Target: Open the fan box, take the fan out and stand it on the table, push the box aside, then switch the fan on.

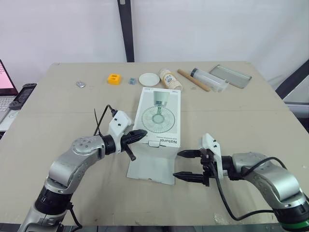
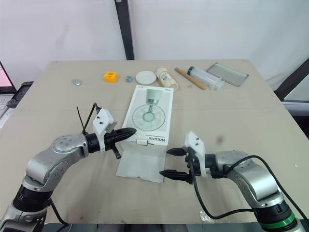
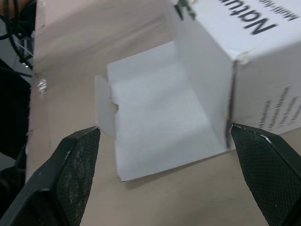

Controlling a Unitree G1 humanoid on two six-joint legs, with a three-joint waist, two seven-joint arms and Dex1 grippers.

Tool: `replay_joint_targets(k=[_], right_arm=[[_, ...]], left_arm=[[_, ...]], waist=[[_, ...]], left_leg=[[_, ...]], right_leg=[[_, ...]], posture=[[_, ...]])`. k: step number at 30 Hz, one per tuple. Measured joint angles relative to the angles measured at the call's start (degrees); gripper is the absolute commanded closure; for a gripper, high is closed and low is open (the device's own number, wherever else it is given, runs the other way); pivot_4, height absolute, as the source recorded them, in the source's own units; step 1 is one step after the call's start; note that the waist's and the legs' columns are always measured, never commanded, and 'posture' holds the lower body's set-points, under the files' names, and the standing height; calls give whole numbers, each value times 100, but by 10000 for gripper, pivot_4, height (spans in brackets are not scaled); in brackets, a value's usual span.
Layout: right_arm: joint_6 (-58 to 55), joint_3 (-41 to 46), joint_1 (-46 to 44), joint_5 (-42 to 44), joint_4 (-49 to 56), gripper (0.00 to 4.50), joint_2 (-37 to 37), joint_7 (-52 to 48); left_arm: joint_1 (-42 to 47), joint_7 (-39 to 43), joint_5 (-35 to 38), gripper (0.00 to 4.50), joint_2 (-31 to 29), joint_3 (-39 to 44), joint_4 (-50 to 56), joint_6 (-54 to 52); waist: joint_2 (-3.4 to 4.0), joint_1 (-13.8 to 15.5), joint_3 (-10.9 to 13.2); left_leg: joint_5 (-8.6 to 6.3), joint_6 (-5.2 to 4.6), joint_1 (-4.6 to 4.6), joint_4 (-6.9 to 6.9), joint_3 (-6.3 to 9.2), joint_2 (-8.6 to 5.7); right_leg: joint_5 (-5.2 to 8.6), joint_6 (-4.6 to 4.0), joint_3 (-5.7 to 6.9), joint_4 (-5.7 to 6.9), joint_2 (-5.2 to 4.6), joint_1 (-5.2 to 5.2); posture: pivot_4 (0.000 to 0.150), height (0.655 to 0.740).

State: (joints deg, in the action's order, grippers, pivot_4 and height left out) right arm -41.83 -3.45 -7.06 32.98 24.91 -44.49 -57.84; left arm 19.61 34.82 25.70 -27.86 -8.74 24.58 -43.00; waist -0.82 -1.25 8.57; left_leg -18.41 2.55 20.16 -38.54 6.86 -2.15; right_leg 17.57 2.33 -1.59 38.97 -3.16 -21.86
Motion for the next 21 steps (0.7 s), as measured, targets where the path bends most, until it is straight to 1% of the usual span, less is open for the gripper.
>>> replay_joint_targets(k=[8, 21], right_arm=[[79, 0, 85, 55, 13, 0, -23, -78], [13, 75, 177, 443, 22, 0, -98, -252]], left_arm=[[3, 3, -5, 44344, 2, -16, 2, 1], [72, -20, 116, 44344, 63, 9, 2, -184]], waist=[[0, 4, 0], [-2, 5, 1]], left_leg=[[0, 0, 0, 0, 1, -1], [0, 0, 1, 0, 3, -2]], right_leg=[[0, 1, 1, 0, 0, 1], [1, 1, 3, 0, 1, 1]], posture=[[1500, 7400], [1500, 7400]])
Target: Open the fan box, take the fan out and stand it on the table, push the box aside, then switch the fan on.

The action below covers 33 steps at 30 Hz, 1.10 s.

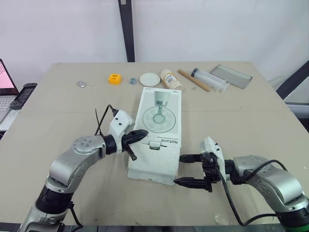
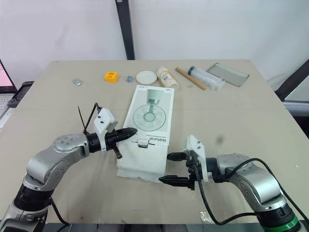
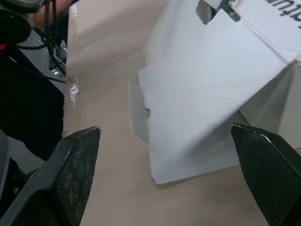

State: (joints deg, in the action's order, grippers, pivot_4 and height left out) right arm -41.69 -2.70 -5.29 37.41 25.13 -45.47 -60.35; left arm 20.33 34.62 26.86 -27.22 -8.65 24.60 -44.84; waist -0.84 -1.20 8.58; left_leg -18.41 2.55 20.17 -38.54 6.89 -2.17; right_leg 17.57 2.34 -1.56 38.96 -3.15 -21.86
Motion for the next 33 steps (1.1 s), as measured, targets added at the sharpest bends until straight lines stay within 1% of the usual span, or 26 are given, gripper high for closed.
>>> replay_joint_targets(k=[7, 14, 16, 23, 26, 28, 31, 32, 33], right_arm=[[-150, 131, 72, 282, 41, 0, -72, -67], [-847, 680, 116, 1346, 405, 0, -197, -15], [-1018, 778, 115, 1643, 556, 0, -197, 99], [-1109, 821, 116, 1948, 632, 0, -197, 297], [-1099, 967, 106, 2071, 633, 0, -197, 329], [-1091, 972, 90, 2079, 633, 0, -197, 338], [-1074, 1015, 86, 2085, 632, 0, -197, 344], [-1056, 1025, 85, 2085, 631, 3977, -197, 342], [-1043, 1033, 80, 2085, 629, 4972, -196, 340]], left_arm=[[11, 0, 25, 44344, 19, -4, 0, -19], [18, 70, 33, 44344, -26, -3, -3, -18], [22, 75, 33, 44344, -27, -3, -7, -17], [23, 77, 32, 44344, -35, 1, -8, -9], [23, 83, 65, 44344, -37, 59, -25, -2], [25, 120, 130, 44344, -38, 148, -69, -6], [67, 371, 511, 44344, -102, 585, -165, -11], [110, 432, 559, 45000, -132, 669, -165, -5], [179, 513, 604, 45000, -222, 724, -164, 2]], waist=[[0, 1, 0], [-1, 4, 1], [-3, 4, 1], [-3, 4, 2], [-3, 3, 2], [-4, 1, 2], [-13, 2, 11], [-17, 2, 12], [-23, 2, 16]], left_leg=[[0, 0, 1, 0, 1, -1], [-4, -8, 1, 0, 1, -1], [-14, -26, 1, 0, 2, -1], [-14, -26, 1, 0, 2, -2], [-14, -26, 1, -1, 2, -2], [-14, -26, 1, 0, 2, -1], [-14, -26, 5, -1, 4, -1], [-13, -24, 8, -2, 9, -2], [-10, -18, 10, -3, 10, -2]], right_leg=[[0, 0, 0, 0, -1, 0], [0, 0, 0, 0, 0, 0], [0, 0, 2, 0, 0, 0], [0, 1, 3, 0, 0, 0], [0, 1, 3, 0, 1, 0], [0, 1, 3, 0, 1, 0], [0, 1, 7, 0, 1, -2], [0, 1, 11, -1, 1, -2], [0, 1, 13, -1, 0, -3]], posture=[[1500, 7400], [1500, 7400], [1500, 7400], [1500, 7400], [1500, 7400], [1500, 7400], [1500, 7400], [1500, 7400], [1500, 7400]])
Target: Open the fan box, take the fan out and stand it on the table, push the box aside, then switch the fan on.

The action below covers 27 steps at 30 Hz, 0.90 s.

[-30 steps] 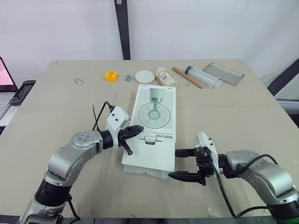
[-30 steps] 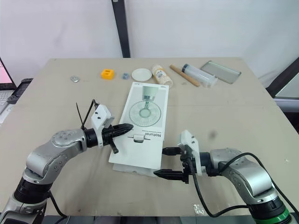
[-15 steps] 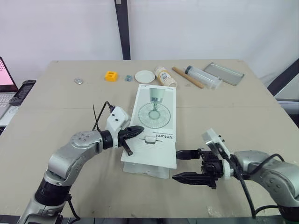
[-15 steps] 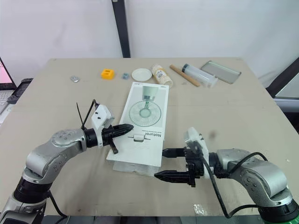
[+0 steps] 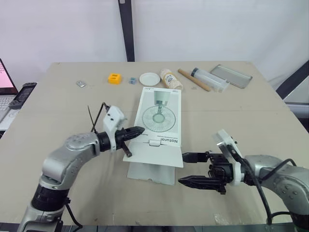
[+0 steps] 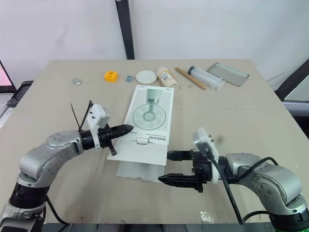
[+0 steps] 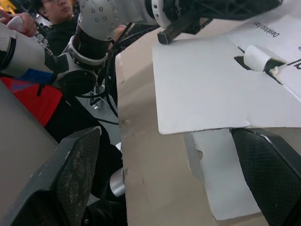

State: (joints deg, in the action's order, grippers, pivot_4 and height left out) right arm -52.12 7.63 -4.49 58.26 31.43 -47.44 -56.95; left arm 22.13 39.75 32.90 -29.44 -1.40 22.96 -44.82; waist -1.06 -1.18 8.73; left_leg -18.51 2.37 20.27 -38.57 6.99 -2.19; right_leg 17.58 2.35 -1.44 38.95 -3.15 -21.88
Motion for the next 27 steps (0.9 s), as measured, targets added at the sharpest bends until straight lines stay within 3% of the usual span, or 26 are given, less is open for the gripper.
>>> replay_joint_targets(k=[3, 4, 5, 7, 8, 9, 10, 17, 27], right_arm=[[45, 9, -48, 6, -12, 14697, 56, 30], [80, 12, -79, 10, -14, 21200, 103, 85], [97, 12, -90, 10, -16, 23078, 122, 97], [189, 12, -176, 3, -27, 33318, 234, 173], [237, 12, -235, -14, -32, 33318, 282, 228], [297, 11, -308, -45, -41, 40695, 344, 280], [362, 10, -390, -71, -70, 43283, 429, 369], [674, -106, -951, -475, -349, 44441, 902, 947], [1362, -967, -1645, -2152, -1054, 44441, 1242, 1486]], left_arm=[[108, 201, 97, 45000, -200, 169, 18, 34], [108, 246, 128, 45000, -263, 187, 41, 83], [108, 267, 136, 45000, -278, 195, 46, 91], [112, 315, 194, 45000, -311, 255, 59, 104], [116, 323, 221, 45000, -318, 288, 66, 106], [120, 323, 257, 45000, -323, 343, 66, 107], [142, 320, 279, 45000, -335, 395, 66, 110], [298, 175, 355, 45000, -319, 549, 74, 141], [393, -274, 131, 45000, -55, 175, 242, 226]], waist=[[-3, 0, 2], [-5, 0, 3], [-5, 0, 3], [-7, -2, 5], [-6, -3, 5], [-7, -4, 5], [-7, -4, 5], [-8, -5, 7], [-8, -6, 7]], left_leg=[[9, 17, 3, 0, 3, -2], [9, 17, 3, 1, 5, -2], [9, 17, 4, 1, 5, -2], [10, 18, 4, 0, 6, -1], [10, 19, 4, 0, 6, -1], [11, 19, 4, 0, 6, -1], [11, 19, 4, 0, 8, -1], [14, 25, 7, 1, 13, -3], [18, 32, 30, 0, 15, -7]], right_leg=[[0, 0, 2, -1, -2, 0], [0, 0, 3, -1, -3, -1], [0, 0, 3, -1, -3, -1], [0, 0, 3, -1, -3, -2], [0, 0, 3, -1, -3, -2], [0, 0, 3, -1, -3, -2], [0, 0, 4, -1, -3, -2], [0, 0, 7, -1, -5, -6], [0, 0, 7, 4, -13, -31]], posture=[[1500, 7400], [1500, 7400], [1500, 7400], [1500, 7400], [1500, 7400], [1500, 7400], [1500, 7400], [1500, 7400], [1500, 7400]])
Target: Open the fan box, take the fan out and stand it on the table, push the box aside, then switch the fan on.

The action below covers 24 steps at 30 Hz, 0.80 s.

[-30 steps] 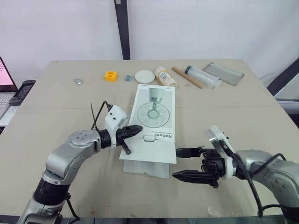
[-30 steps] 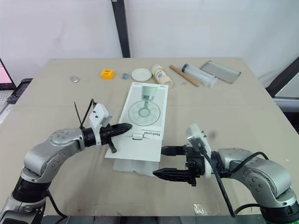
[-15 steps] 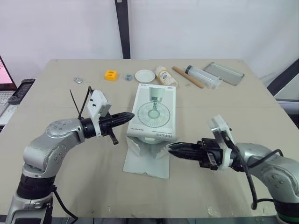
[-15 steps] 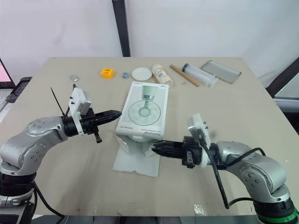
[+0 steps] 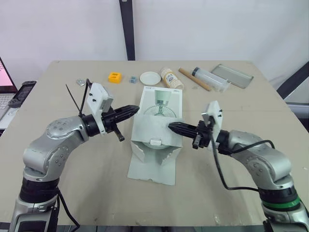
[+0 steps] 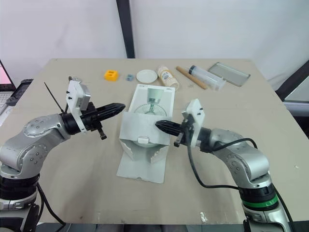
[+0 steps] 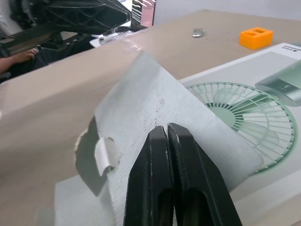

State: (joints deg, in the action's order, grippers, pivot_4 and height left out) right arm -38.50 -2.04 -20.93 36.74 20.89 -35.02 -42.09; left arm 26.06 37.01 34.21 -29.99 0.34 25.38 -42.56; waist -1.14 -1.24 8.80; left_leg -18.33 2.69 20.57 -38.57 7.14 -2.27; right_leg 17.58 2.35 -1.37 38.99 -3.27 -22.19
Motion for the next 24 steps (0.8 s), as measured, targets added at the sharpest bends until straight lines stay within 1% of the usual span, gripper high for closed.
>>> replay_joint_targets(k=[5, 8, 12, 16, 21, 24], right_arm=[[73, -274, -21, -425, 2, 44441, 9, 27], [97, -292, -13, -631, 12, 44441, -16, 21], [97, -294, 2, -769, 14, 44441, -26, -11], [96, -294, 4, -778, 80, 44441, -73, -167], [-51, -460, 27, -606, 471, 44441, -309, -630], [-169, -538, 130, -506, 664, 44441, -316, -705]], left_arm=[[-289, -425, -386, 45000, 478, -489, -11, 62], [-446, -546, -656, 45000, 523, -778, -83, 122], [-517, -620, -826, 45000, 630, -895, -248, 172], [-510, -640, -941, 45000, 635, -909, -327, 254], [-506, -632, -1021, 45000, 639, -951, -351, 282], [-506, -635, -1054, 45000, 660, -956, -350, 278]], waist=[[0, 0, 0], [0, 1, 0], [0, 0, 0], [2, 0, -1], [3, 0, -3], [2, 1, -3]], left_leg=[[0, 0, 10, -1, -2, 0], [1, 1, 10, -1, -3, 0], [1, 1, 10, -2, -3, 0], [1, 1, 9, -2, -3, -1], [2, 0, 5, -3, -2, 0], [2, 0, 5, -5, -1, -2]], right_leg=[[0, 0, -2, 2, -4, -12], [0, 0, -4, 4, -4, -13], [0, 0, -3, 4, -2, -13], [0, 0, -4, 4, -2, -12], [0, 0, -2, 4, -2, -6], [0, 0, -1, 4, -2, -3]], posture=[[1500, 7400], [1500, 7400], [1500, 7400], [1500, 7400], [1500, 7400], [1500, 7400]])
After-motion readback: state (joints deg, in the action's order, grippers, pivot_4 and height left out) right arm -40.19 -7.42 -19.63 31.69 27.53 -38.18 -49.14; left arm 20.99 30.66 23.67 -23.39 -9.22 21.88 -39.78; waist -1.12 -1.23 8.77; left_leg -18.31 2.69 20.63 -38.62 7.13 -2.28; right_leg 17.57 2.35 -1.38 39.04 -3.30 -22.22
